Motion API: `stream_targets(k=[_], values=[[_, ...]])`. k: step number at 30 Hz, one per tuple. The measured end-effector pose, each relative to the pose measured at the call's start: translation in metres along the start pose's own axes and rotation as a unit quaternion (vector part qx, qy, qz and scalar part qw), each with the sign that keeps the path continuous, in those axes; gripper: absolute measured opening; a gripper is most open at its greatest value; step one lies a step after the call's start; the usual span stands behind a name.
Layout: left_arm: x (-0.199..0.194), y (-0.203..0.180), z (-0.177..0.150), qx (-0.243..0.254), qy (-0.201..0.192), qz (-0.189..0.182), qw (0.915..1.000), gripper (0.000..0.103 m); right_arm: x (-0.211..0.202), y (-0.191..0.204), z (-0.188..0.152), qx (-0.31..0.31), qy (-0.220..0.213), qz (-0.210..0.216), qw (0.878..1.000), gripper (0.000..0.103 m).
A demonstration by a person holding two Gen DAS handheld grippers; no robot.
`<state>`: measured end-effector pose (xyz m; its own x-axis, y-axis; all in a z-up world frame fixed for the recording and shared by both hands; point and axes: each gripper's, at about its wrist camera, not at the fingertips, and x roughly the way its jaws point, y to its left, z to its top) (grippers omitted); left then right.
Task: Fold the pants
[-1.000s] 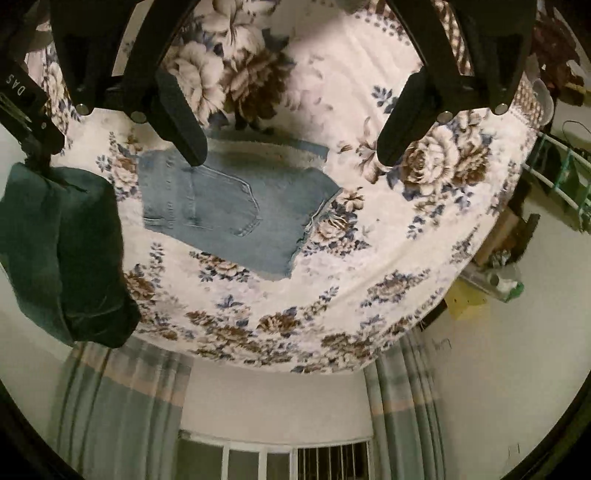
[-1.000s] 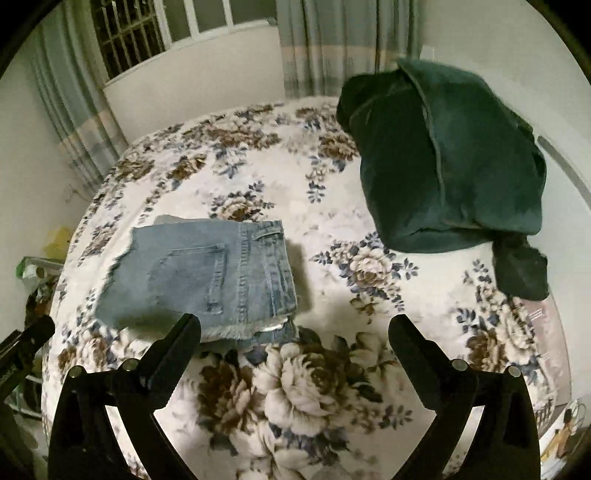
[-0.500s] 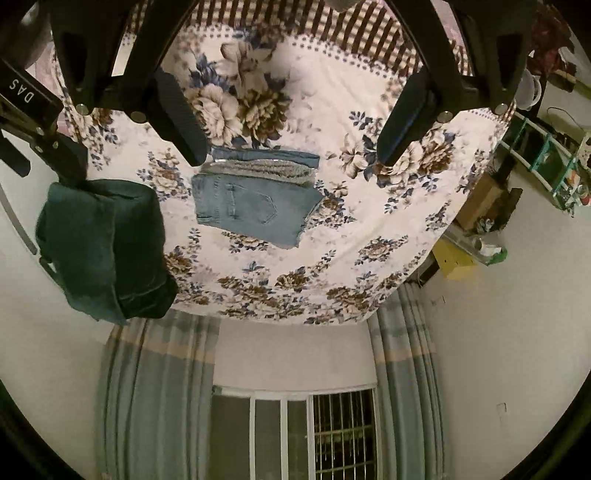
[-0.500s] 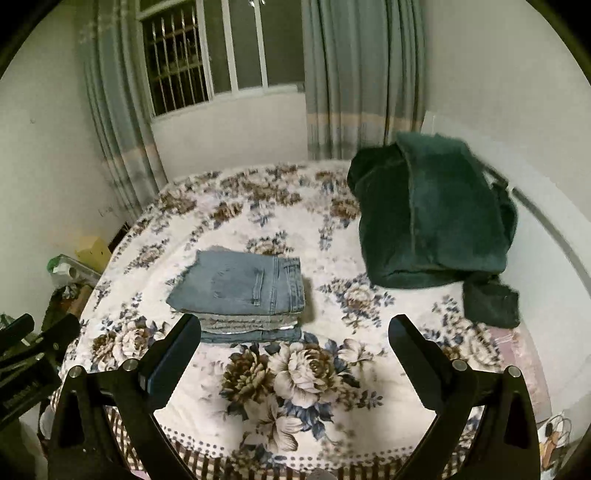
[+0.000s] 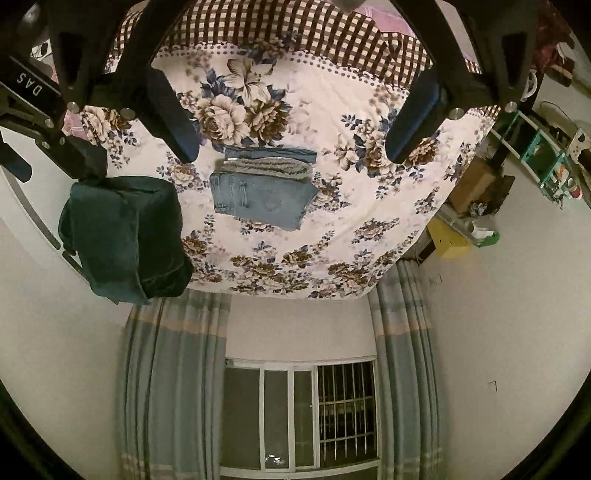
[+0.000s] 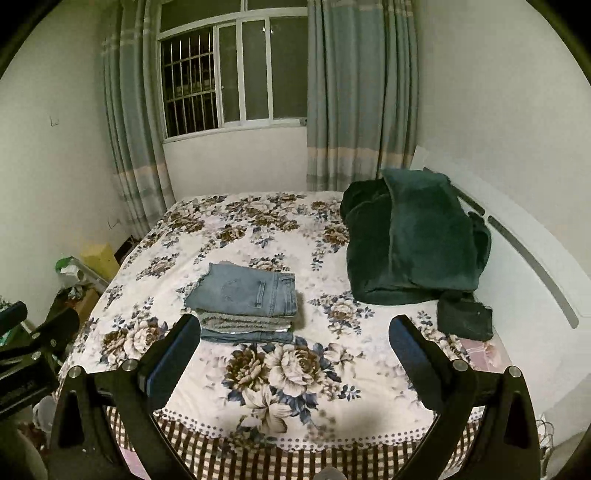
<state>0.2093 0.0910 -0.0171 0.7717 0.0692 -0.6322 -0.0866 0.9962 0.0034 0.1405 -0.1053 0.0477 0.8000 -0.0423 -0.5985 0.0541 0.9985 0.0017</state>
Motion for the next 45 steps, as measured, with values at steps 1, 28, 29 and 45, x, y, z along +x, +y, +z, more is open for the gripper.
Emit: stream_targets(k=[1, 28, 29, 45], values=[[-0.001, 0.000, -0.001, 0.000, 0.000, -0.001, 1.0000, 0.103, -0.003, 0.000, -0.001, 0.002, -0.001, 0.002, 1.000, 0.103], [-0.023, 0.003, -0.009, 0.003, -0.010, 0.014, 0.9998, 0.103, -0.040, 0.009, 0.009, 0.007, -0.001, 0.018, 1.000, 0.103], [-0.023, 0.004, -0.009, 0.004, -0.011, 0.013, 0.9999, 0.103, -0.038, 0.009, 0.009, 0.006, -0.002, 0.019, 1.000, 0.103], [-0.037, -0.006, -0.010, 0.011, -0.014, 0.009, 0.9998, 0.103, -0.041, 0.010, 0.007, 0.007, -0.006, 0.027, 1.000, 0.103]])
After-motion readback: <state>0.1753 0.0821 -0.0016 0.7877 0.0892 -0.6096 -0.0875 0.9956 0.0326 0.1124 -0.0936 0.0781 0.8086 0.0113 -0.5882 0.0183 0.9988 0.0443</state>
